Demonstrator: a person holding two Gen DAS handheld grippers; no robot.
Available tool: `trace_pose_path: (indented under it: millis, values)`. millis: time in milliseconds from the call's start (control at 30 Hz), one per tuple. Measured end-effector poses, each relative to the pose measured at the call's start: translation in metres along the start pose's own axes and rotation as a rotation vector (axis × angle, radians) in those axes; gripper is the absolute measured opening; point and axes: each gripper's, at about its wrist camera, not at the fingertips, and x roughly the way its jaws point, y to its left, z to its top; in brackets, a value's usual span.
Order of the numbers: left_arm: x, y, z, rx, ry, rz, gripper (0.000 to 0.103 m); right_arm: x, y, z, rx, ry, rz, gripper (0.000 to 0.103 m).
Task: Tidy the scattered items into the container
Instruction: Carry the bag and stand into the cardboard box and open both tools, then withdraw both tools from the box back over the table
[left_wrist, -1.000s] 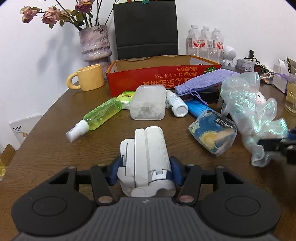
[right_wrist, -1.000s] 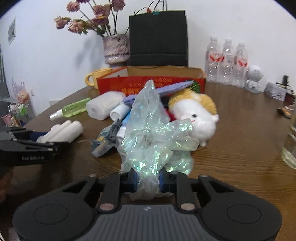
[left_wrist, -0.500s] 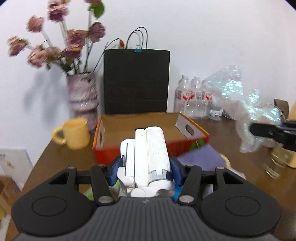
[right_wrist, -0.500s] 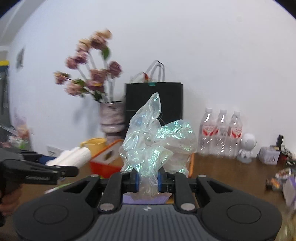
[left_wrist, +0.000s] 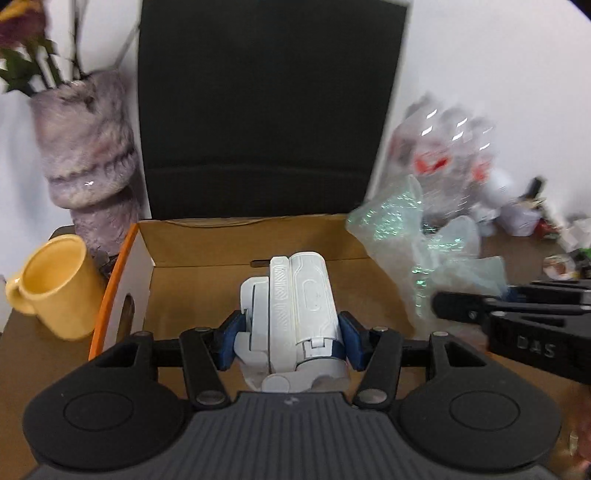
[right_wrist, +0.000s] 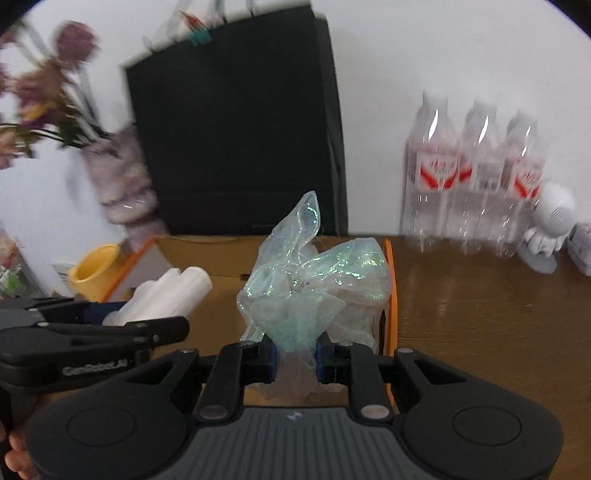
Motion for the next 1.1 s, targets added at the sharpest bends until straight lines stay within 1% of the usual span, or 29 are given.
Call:
trace_pose_path:
  millis: [100, 167, 233, 333, 367, 433, 467, 500, 533, 600, 700, 733, 767, 833, 867, 967, 1100]
  values:
    - [0.035, 0.009, 0.01, -0.017, 0.082, 0.016, 0.056, 0.039, -0.017, 0.009, 0.076, 0.096, 0.037, 0.019]
    - [0.058, 0.017, 0.015, -0.032, 0.143, 0.019, 0.056, 0.062, -0.022, 0.013, 0.099, 0.142, 0.029, 0.019]
    - [0.072, 0.02, 0.017, -0.028, 0.177, 0.043, 0.056, 0.081, -0.023, 0.016, 0.105, 0.183, 0.013, 0.019]
    - [0.083, 0.022, 0.02, -0.031, 0.19, 0.054, 0.056, 0.098, -0.019, 0.018, 0.083, 0.223, -0.014, 0.024]
    - [0.086, 0.022, 0.02, -0.033, 0.193, 0.054, 0.056, 0.103, -0.018, 0.019, 0.076, 0.233, -0.025, 0.029]
    - [0.092, 0.02, 0.021, -0.035, 0.198, 0.048, 0.057, 0.111, -0.019, 0.018, 0.091, 0.246, -0.032, 0.032]
    - [0.094, 0.018, 0.019, -0.031, 0.2, 0.046, 0.057, 0.114, -0.02, 0.017, 0.107, 0.255, -0.016, 0.04]
    - [0.095, 0.017, 0.018, -0.032, 0.199, 0.05, 0.056, 0.115, -0.022, 0.016, 0.129, 0.259, 0.004, 0.043]
    - [0.094, 0.016, 0.019, -0.031, 0.192, 0.061, 0.056, 0.116, -0.023, 0.015, 0.149, 0.262, 0.022, 0.043]
    - [0.09, 0.014, 0.02, -0.03, 0.178, 0.081, 0.058, 0.108, -0.023, 0.015, 0.162, 0.264, 0.027, 0.046]
    - [0.069, 0.014, 0.025, -0.03, 0.16, 0.097, 0.068, 0.091, -0.023, 0.02, 0.166, 0.255, 0.025, 0.051]
    - [0.061, 0.014, 0.027, -0.032, 0.156, 0.1, 0.072, 0.083, -0.021, 0.023, 0.161, 0.251, 0.012, 0.058]
    - [0.053, 0.015, 0.029, -0.035, 0.153, 0.101, 0.074, 0.075, -0.019, 0.026, 0.156, 0.247, -0.001, 0.066]
    - [0.035, 0.017, 0.03, -0.042, 0.152, 0.095, 0.077, 0.06, -0.016, 0.03, 0.145, 0.24, -0.023, 0.074]
    - [0.026, 0.019, 0.03, -0.045, 0.153, 0.092, 0.079, 0.051, -0.013, 0.031, 0.139, 0.239, -0.027, 0.076]
    - [0.004, 0.019, 0.029, -0.047, 0.158, 0.086, 0.083, 0.028, -0.004, 0.029, 0.133, 0.247, -0.026, 0.078]
    - [-0.028, 0.022, 0.022, -0.055, 0.162, 0.084, 0.085, -0.003, 0.008, 0.023, 0.122, 0.247, -0.02, 0.08]
